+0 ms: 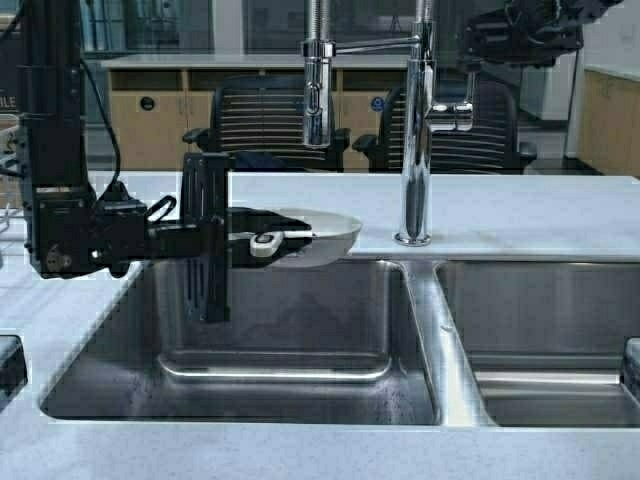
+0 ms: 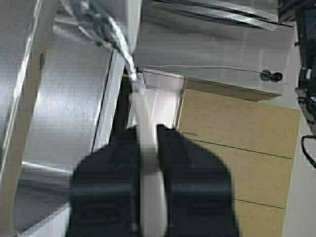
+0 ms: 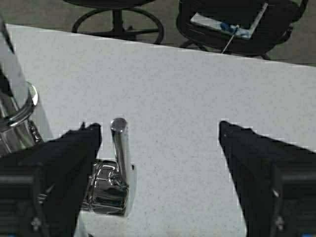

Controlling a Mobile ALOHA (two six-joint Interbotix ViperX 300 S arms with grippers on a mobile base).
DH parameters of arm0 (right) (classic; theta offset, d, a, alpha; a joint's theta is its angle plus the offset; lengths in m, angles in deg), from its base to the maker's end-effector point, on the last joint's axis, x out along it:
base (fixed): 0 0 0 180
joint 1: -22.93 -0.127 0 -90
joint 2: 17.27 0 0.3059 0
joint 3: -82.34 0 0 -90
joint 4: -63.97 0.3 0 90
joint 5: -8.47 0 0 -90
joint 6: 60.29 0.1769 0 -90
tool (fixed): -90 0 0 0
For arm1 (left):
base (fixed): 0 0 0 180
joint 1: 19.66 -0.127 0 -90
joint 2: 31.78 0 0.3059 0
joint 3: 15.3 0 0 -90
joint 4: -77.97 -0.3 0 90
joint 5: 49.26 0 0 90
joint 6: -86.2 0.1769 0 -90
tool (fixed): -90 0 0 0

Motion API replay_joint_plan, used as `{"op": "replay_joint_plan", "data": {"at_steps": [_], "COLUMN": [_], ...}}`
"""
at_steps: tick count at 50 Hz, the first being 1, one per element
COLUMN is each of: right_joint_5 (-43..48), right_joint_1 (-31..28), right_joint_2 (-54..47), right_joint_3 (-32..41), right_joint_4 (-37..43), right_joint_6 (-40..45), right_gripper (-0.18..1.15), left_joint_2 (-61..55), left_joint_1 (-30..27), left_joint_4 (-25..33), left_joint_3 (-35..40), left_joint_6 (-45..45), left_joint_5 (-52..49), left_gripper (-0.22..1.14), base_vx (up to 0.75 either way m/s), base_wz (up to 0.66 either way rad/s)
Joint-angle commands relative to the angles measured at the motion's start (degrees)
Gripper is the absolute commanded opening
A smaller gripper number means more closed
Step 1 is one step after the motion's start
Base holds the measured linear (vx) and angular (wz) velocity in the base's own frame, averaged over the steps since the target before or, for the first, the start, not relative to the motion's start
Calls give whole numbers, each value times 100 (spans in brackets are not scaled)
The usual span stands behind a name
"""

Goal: Wash the pan

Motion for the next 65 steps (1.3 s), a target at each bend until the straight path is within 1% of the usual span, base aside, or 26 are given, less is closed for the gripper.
{"op": "replay_joint_plan", "data": {"at_steps": [1,15,20,25,44,56,65], "right_joint_5": [-132,-343,-677,-817,-958,-1037,-1037], "right_joint_1": [-9,0,62,141,677,1072,1063], "right_joint_2": [-88,-545,-694,-729,-589,-413,-9], "right_joint_3": [378,932,1143,1230,1116,817,659], "right_joint_4": [-9,35,149,229,352,694,703], "right_joint_6": [9,26,97,220,668,844,879], "right_gripper": [102,102,102,102,102,102,102], "left_joint_2": [105,97,97,79,62,35,35], "left_joint_1": [9,9,9,9,9,9,9], "left_joint_4": [-9,0,0,0,0,0,-9], "left_joint_3": [62,79,79,79,105,132,123], "left_joint_6": [79,79,79,79,79,79,79], "left_joint_5": [114,114,114,114,114,114,114], "left_gripper": [2,2,2,2,2,2,2], "base_vx": [0,0,0,0,0,0,1], "base_wz": [0,0,0,0,0,0,3]}}
